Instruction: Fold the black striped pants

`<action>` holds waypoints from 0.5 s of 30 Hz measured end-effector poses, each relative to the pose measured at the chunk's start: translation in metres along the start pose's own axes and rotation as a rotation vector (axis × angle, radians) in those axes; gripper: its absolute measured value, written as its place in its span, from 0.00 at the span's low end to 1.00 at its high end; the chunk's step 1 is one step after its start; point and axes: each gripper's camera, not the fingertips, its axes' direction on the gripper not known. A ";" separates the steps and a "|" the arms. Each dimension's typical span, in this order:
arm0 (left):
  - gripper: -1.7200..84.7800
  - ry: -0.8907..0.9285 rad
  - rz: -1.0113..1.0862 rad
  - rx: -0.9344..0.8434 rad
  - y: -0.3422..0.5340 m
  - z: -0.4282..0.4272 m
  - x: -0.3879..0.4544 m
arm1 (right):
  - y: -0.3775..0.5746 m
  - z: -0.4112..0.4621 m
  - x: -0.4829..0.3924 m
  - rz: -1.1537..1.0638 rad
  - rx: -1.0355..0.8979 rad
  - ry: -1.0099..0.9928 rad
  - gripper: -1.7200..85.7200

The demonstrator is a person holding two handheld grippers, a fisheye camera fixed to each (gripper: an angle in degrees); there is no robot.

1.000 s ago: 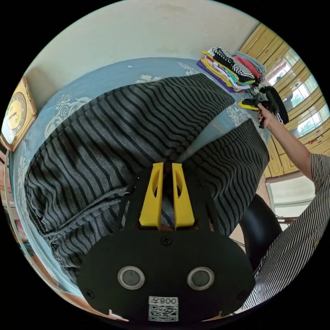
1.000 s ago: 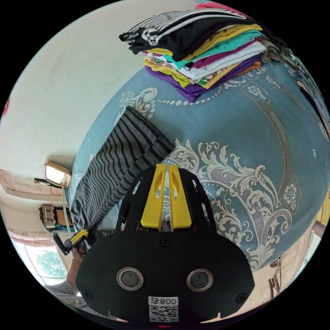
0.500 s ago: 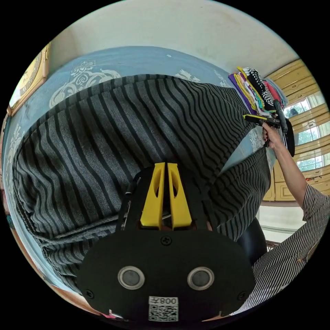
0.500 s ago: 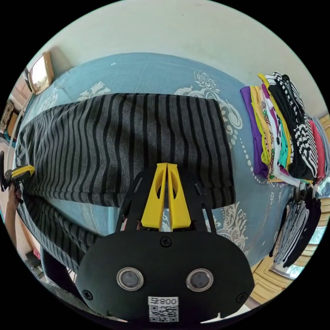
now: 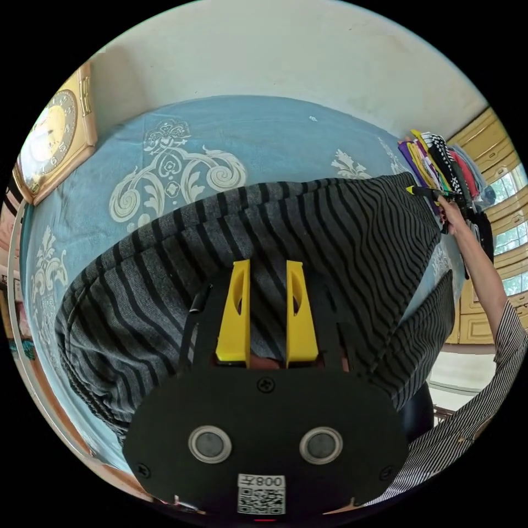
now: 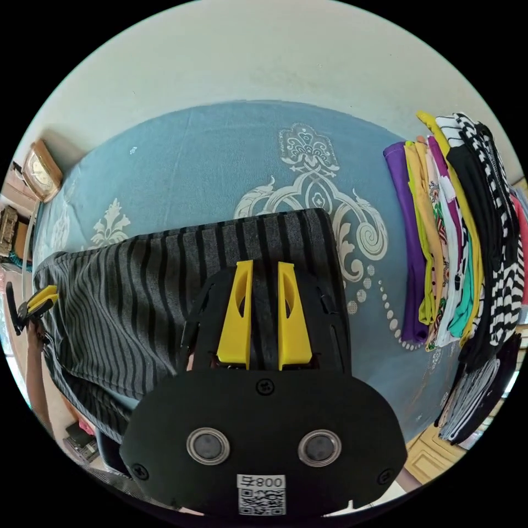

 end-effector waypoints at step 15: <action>0.03 -0.120 0.005 0.142 -0.005 -0.018 0.007 | -0.019 -0.013 -0.050 -0.023 0.090 0.114 0.02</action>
